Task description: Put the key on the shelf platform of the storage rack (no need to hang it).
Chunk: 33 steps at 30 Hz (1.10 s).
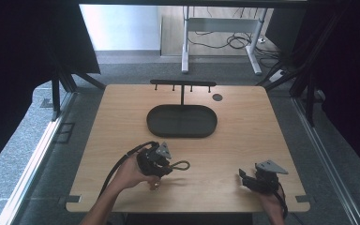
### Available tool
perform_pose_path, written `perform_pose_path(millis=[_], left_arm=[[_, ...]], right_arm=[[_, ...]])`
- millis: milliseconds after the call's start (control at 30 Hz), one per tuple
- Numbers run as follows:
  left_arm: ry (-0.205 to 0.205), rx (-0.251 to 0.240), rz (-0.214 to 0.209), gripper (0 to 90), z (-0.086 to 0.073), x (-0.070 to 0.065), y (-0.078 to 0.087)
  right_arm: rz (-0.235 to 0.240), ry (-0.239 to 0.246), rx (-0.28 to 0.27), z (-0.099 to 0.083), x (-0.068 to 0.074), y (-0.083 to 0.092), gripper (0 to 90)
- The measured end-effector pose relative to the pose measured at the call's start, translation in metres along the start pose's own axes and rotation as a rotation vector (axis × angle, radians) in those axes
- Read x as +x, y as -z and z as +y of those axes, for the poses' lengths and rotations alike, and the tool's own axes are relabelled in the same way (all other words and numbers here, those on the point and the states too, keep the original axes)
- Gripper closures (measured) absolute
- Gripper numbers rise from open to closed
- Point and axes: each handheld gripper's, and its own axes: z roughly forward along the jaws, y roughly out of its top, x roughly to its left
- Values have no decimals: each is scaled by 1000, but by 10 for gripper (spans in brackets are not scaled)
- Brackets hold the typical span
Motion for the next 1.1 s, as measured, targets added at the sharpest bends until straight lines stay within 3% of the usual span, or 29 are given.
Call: perform_pose_path(millis=[1100], left_arm=[[-15, -4, -51, 671, 4, -7, -6]], right_arm=[[-6, 20, 43, 2, 4, -6, 271]])
